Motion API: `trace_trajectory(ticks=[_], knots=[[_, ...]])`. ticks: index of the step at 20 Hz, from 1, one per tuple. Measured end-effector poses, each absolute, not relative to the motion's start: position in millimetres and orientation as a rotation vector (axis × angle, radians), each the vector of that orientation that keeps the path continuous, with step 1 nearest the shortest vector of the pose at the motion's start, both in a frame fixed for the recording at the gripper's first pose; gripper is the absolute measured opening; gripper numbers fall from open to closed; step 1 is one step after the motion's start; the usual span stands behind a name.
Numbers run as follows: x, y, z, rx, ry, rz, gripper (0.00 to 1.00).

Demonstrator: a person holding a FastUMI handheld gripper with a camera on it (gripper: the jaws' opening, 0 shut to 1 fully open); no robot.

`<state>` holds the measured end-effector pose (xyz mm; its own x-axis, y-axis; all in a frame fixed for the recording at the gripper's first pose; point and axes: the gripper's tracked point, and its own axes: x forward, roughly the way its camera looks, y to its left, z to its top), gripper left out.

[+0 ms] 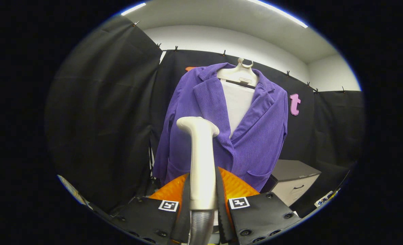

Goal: Iron the clothes twice with a garment steamer, once on the left side and once on the right side.

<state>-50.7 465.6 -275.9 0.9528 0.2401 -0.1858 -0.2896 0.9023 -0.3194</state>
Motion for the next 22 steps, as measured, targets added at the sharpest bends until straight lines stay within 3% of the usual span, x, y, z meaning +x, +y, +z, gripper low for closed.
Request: trace_trajectory(ticks=[22], knots=[[-86,419,-391,-0.397,0.342,0.276,0.41]])
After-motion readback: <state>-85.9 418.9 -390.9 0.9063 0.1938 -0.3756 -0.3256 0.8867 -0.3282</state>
